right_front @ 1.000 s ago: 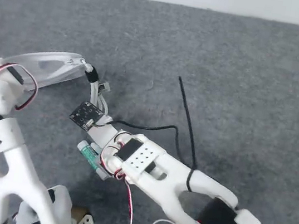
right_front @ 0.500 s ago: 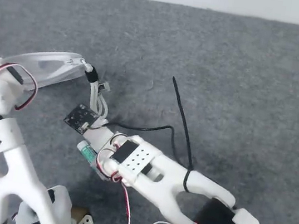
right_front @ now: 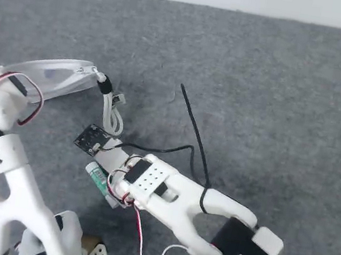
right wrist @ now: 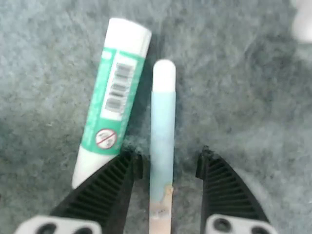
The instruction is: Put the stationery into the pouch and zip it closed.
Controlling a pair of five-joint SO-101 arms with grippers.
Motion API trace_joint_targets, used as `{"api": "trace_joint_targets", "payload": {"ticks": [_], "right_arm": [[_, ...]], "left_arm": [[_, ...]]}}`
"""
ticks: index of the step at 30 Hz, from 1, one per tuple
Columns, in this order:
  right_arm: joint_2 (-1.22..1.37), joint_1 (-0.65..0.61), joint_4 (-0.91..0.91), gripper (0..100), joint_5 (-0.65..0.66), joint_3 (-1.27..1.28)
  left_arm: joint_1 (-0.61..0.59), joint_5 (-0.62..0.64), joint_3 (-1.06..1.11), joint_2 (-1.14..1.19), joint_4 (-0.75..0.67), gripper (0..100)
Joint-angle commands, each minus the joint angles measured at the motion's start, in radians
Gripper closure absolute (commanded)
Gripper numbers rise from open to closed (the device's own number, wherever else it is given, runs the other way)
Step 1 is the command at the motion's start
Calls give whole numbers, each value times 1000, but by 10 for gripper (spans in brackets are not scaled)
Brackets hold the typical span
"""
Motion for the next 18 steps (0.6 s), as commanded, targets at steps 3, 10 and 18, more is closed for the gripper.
{"api": "trace_joint_targets", "payload": {"ticks": [3,10,18], "right_arm": [[13,31,71,848,9,-97],[5,117,114,983,11,-117],[-70,174,300,991,9,-183]], "left_arm": [[-6,9,-2,-41,-37,989],[-6,9,5,-41,-41,989],[-6,8,4,-41,-43,988]]}}
